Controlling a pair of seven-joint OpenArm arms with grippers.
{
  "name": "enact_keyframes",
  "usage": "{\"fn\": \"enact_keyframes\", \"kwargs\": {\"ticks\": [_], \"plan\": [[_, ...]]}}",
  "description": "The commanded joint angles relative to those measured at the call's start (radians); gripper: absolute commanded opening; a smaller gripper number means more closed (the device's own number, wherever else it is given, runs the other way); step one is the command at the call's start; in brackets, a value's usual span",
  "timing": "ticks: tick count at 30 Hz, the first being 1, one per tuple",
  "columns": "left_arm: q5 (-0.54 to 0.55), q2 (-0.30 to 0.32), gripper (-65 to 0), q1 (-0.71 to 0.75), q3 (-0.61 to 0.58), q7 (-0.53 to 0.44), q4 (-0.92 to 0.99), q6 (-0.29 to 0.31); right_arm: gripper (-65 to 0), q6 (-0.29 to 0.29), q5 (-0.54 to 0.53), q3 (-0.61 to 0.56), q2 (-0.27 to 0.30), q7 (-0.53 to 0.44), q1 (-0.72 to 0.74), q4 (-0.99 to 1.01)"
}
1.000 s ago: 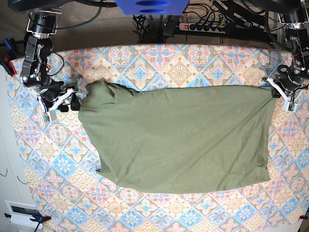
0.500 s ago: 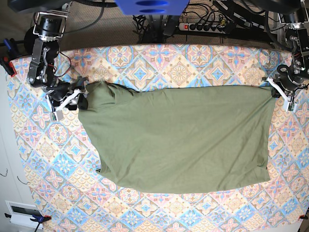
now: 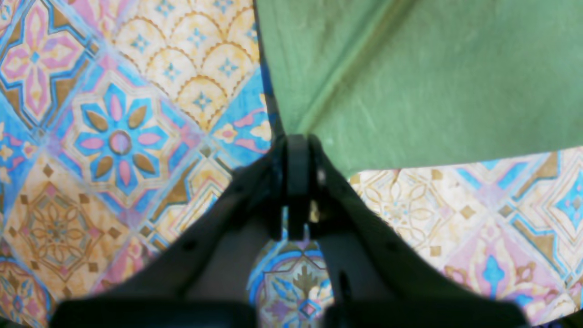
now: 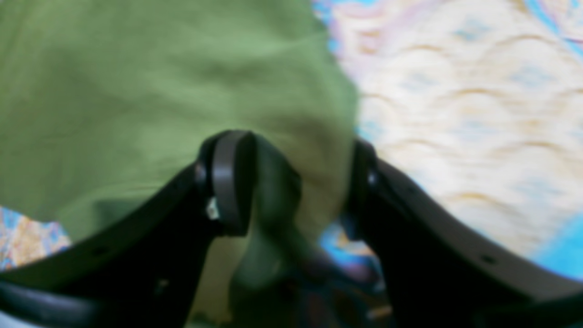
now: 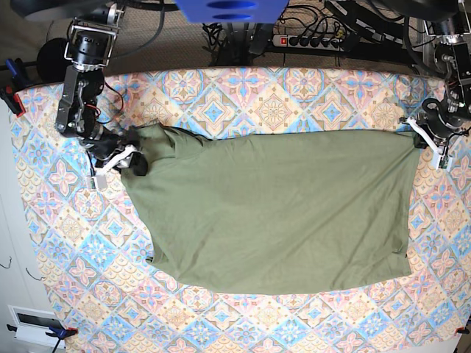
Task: Layout the t-shirt on the table in an organized manner, then fold the t-shirt properly
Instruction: 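Pull the held t-shirt edge taut with both grippers, spreading it apart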
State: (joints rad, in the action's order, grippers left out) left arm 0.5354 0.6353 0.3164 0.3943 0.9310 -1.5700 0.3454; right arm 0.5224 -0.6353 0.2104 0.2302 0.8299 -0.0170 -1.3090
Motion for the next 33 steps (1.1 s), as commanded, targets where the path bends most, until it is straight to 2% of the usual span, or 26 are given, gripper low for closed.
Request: {"fn": "enact_keyframes", "kwargs": {"ticks": [1, 3, 5, 6, 7, 11, 12, 17, 20, 25, 27, 30, 33], "plan": [[0.001, 0.014, -65.0, -0.006, 0.010, -0.017, -0.014, -0.001, -48.3, 0.000, -0.013, 0.007, 0.019, -0.013, 0.013, -0.020], [-0.001, 0.013, -65.0, -0.006, 0.010, -0.017, -0.014, -0.001, -65.0, -0.002, -0.008, 0.007, 0.019, -0.013, 0.013, -0.045], [-0.001, 0.010, -65.0, -0.009, 0.012, -0.019, -0.014, -0.001, -65.0, -0.003, -0.008, 0.007, 0.019, -0.010, 0.012, -0.094], [-0.001, 0.008, -65.0, -0.015, 0.012, -0.028, -0.014, -0.001, -62.8, -0.003, -0.011, 0.008, 0.019, -0.013, 0.012, -0.129], [-0.002, 0.008, -65.0, -0.027, 0.012, -0.051, -0.014, -0.001, -63.9, -0.002, -0.013, 0.016, 0.019, -0.013, 0.010, -0.169], [0.004, 0.007, -65.0, -0.079, 0.012, -0.112, -0.011, -0.001, -64.0, 0.000, -0.013, 0.110, 0.024, -0.007, 0.012, -0.314], [0.005, 0.007, -65.0, -0.099, 0.012, -0.109, -0.011, -0.001, -64.0, 0.000, -0.014, 0.131, 0.027, -0.007, 0.013, -0.333], [0.005, -0.036, -65.0, -0.202, 0.018, -0.092, -0.011, -0.002, -64.0, 0.000, -0.018, 0.160, 0.122, -0.004, 0.056, -0.355], [0.009, -0.033, -65.0, -0.231, 0.032, -0.022, -0.013, -0.001, -64.0, 0.000, -0.045, 0.169, 0.131, 0.075, 0.099, -0.355], [0.009, -0.033, -65.0, -0.202, 0.121, 0.024, -0.016, 0.004, -64.0, 0.000, -0.169, 0.182, 0.173, 0.187, 0.104, -0.373], [0.009, -0.027, -65.0, -0.165, 0.137, 0.021, -0.019, 0.030, -64.0, 0.000, -0.203, 0.183, 0.179, 0.228, 0.090, -0.390], [0.009, 0.027, -65.0, -0.109, 0.114, 0.026, -0.045, 0.074, -64.0, 0.000, -0.220, 0.180, 0.194, 0.266, 0.015, -0.399], [0.007, 0.050, -65.0, -0.023, 0.105, 0.026, -0.109, 0.080, -64.0, 0.000, -0.251, 0.186, 0.206, 0.291, -0.057, -0.422]]}}
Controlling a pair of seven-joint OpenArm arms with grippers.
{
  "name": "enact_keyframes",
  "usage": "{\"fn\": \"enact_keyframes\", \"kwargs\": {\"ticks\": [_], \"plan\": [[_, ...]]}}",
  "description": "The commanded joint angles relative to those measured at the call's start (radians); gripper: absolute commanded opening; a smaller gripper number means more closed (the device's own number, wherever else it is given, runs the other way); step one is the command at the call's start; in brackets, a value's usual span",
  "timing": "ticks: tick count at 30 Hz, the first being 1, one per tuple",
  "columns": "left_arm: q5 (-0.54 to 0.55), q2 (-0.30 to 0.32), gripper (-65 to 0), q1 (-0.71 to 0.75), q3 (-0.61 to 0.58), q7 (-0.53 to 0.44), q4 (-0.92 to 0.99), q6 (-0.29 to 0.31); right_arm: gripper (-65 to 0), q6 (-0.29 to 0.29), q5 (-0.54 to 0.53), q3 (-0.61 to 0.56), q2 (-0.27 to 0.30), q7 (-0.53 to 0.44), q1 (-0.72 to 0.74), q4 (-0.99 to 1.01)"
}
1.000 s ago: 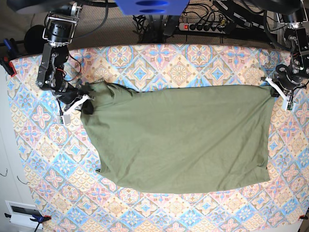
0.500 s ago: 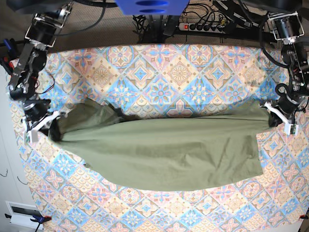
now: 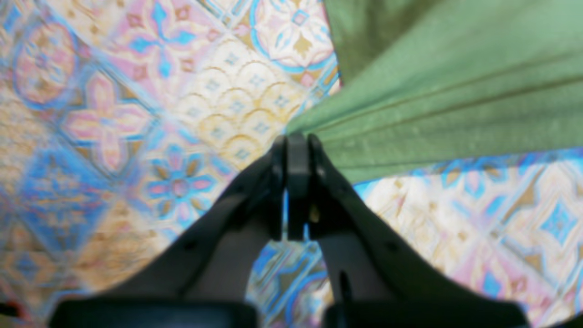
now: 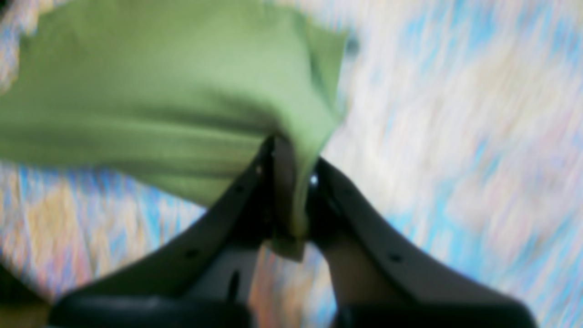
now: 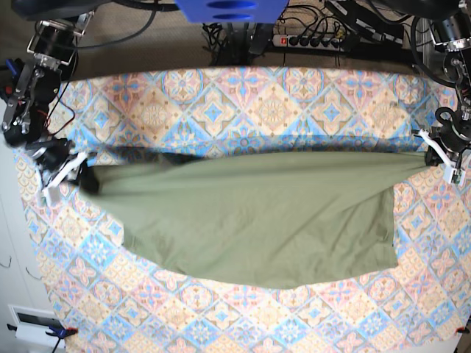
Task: Layout the t-shirt on the table in an organized manner, then fold the t-shirt properly
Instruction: 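Pull the held t-shirt edge taut with both grippers, spreading it apart, then release and regrasp the t-shirt edge with both grippers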
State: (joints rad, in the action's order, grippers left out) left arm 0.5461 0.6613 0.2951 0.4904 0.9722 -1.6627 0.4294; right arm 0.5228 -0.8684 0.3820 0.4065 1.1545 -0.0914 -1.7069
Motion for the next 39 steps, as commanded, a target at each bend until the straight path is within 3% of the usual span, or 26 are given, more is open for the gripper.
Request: {"fn": "enact_keyframes", "kwargs": {"ticks": [1, 6, 11, 16, 23, 29, 33, 39], "plan": [[-0.004, 0.042, -65.0, 0.042, 0.006, -0.020, -0.040, -0.004, -64.0, 0.000, -0.027, 0.015, 0.044, -0.021, -0.008, -0.040], [-0.007, 0.074, -65.0, 0.117, 0.006, -0.022, -0.077, -0.004, -64.0, 0.000, -0.044, 0.016, 0.096, 0.046, -0.083, -0.069], [-0.013, 0.076, -65.0, 0.117, 0.011, -0.023, -0.075, -0.004, -64.1, 0.000, -0.211, 0.070, 0.165, 0.097, -0.090, -0.072], [-0.011, 0.050, -65.0, 0.111, 0.012, -0.023, -0.075, -0.004, -64.1, 0.000, -0.312, 0.111, 0.167, 0.098, -0.090, -0.069], [-0.014, -0.008, -65.0, 0.120, 0.055, -0.023, -0.055, -0.004, -64.0, -0.003, -0.315, 0.076, 0.167, 0.100, -0.155, -0.032], [-0.065, 0.025, -65.0, 0.122, -0.066, -0.023, 0.055, -0.004, -63.8, -0.008, -0.291, -0.041, 0.167, 0.097, -0.158, 0.136], [-0.113, 0.025, -65.0, 0.120, -0.126, -0.023, 0.058, -0.004, -57.1, -0.008, -0.219, -0.056, 0.160, 0.097, -0.126, 0.155], [-0.108, -0.004, -65.0, 0.160, -0.121, -0.023, 0.063, -0.004, -45.8, -0.008, -0.219, -0.056, 0.160, 0.100, -0.130, 0.153]]}}
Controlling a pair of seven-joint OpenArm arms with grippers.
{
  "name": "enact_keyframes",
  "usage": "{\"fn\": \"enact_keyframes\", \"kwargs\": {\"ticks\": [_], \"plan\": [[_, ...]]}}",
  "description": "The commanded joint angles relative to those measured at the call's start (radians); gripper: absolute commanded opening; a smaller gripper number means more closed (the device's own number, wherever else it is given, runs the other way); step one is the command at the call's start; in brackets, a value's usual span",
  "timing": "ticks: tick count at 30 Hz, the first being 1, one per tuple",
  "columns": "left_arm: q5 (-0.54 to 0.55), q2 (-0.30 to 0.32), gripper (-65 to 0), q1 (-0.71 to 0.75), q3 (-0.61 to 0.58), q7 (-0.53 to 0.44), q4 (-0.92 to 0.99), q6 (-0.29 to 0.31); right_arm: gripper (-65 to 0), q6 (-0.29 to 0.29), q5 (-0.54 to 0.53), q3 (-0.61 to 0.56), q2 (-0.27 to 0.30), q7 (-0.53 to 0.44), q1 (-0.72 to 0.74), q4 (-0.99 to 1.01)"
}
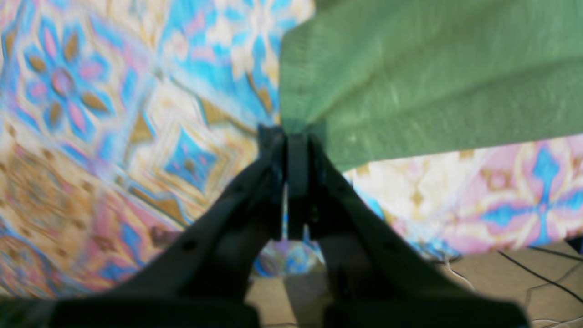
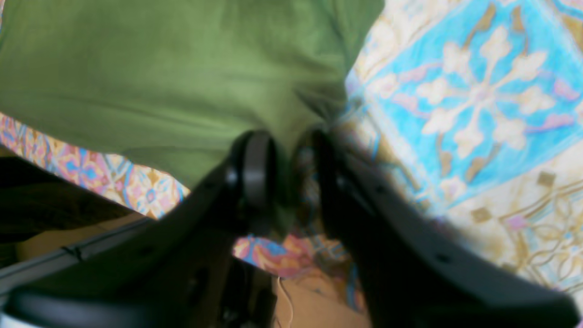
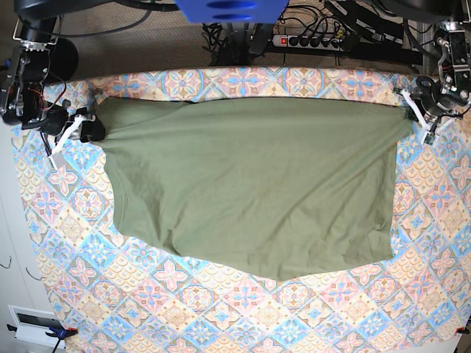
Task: Layout the t-shirt on the table in an organized manner, then fold the t-shirt properly
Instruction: 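Release and regrasp the t-shirt edge with both grippers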
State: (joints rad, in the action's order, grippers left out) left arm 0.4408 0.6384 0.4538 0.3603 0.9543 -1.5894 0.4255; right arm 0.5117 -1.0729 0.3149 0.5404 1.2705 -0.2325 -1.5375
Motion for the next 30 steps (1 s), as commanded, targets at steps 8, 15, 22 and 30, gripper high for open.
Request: {"fn": "enact_keyframes", "kwargs": {"ticks": [8, 15, 22, 30], "plan": [[-0.003, -0.019, -48.0, 0.052, 0.047, -0.007, -0.009, 0.000, -37.1, 0.003, -0.011, 0.011, 0.025, 0.021, -0.005, -0.087], [-0.013, 0.008, -37.3, 0.155, 0.050, -0.197, -0.012, -0.003, -36.9, 0.003, 0.006, 0.011, 0.025, 0.022, -0.003, -0.133], [-0.106, 0.068, -36.4, 0.326, 0.046, -0.446, -0.085, -0.003, -36.9, 0.003, 0.176, 0.010, 0.024, 0.027, -0.021, -0.231], [-0.518, 0.060, -36.4, 0.377, -0.016, -0.682, -0.102, -0.007, -37.0, 0.003, 0.323, 0.010, 0.022, 0.021, -0.094, -0.317]]}}
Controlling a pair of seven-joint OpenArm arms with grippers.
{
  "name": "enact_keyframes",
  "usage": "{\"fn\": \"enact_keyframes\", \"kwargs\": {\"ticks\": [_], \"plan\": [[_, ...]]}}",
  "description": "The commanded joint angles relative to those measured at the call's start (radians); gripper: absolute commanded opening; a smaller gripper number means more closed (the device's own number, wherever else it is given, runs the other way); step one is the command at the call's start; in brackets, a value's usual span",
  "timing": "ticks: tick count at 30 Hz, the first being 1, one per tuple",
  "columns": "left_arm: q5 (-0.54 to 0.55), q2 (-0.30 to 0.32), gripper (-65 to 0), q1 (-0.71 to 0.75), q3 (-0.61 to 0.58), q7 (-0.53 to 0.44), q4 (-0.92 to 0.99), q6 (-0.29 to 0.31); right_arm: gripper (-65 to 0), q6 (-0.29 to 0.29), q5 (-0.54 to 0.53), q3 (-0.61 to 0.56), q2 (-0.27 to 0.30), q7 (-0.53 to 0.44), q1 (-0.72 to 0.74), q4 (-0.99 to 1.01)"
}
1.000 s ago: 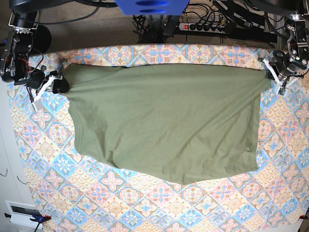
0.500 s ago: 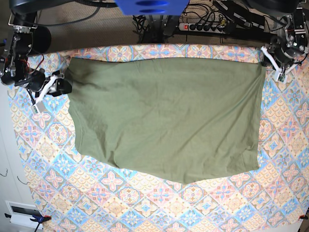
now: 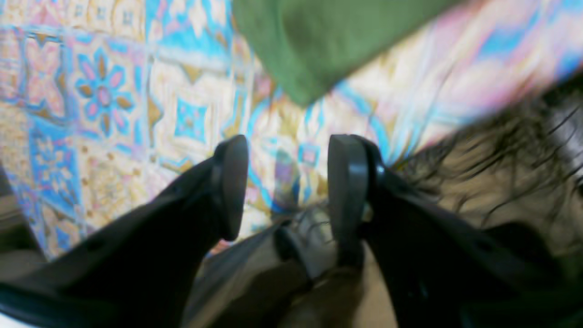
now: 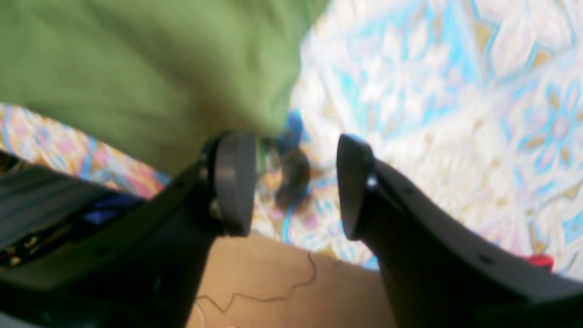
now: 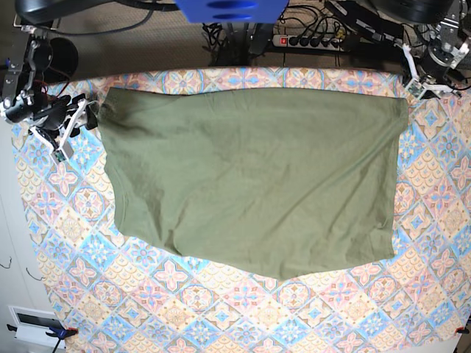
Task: Layout the t-shirt on the table in an organized manner, then fold the t-shirt properly
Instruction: 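Release and regrasp the t-shirt edge with both grippers, then grip the olive-green t-shirt edge firmly with both grippers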
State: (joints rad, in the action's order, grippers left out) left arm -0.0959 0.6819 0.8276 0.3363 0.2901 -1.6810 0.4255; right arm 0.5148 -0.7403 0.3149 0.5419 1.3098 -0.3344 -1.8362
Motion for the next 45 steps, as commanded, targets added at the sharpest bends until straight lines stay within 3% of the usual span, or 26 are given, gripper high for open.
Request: {"fn": "enact_keyframes", "kwargs": {"ticks": [1, 4, 7, 11, 27, 34, 38, 45], "plan": [[-0.029, 0.017, -36.4, -0.001, -0.007, -0.030, -0.008, -0.020, -37.0, 0.000, -0.008, 0.010, 0.014, -0.019, 0.008, -0.018], [-0.126, 0.015, -36.4, -0.066, -0.064, -0.038, -0.008, -0.086, -37.1, 0.000, -0.008, 0.011, -0.019, -0.019, 0.008, -0.021], [-0.189, 0.015, -36.4, -0.112, -0.121, -0.038, 0.008, -0.115, -37.1, 0.000, -0.008, 0.011, -0.047, -0.020, 0.008, -0.021], [-0.235, 0.015, -36.4, -0.158, -0.179, -0.038, 0.011, -0.115, -37.1, 0.000, -0.008, 0.011, -0.082, -0.020, 0.008, -0.021], [-0.313, 0.017, -38.5, -0.198, -0.266, 0.010, 0.014, -0.115, -37.1, 0.000, -0.008, 0.016, -0.090, -0.020, 0.007, -0.021], [-0.305, 0.020, -64.9, -0.238, -0.254, 0.019, 0.029, -0.113, -37.1, 0.000, -0.008, 0.019, -0.090, -0.020, -0.029, -0.021], [-0.264, 0.006, -65.0, -0.238, -0.191, 0.016, 0.026, -0.113, -37.1, 0.000, -0.008, 0.063, -0.090, -0.020, -0.064, -0.021], [-0.034, 0.008, -65.0, -0.235, -0.102, 0.021, -0.034, -0.109, -37.1, 0.000, -0.008, 0.102, -0.090, -0.020, -0.099, -0.029]]}}
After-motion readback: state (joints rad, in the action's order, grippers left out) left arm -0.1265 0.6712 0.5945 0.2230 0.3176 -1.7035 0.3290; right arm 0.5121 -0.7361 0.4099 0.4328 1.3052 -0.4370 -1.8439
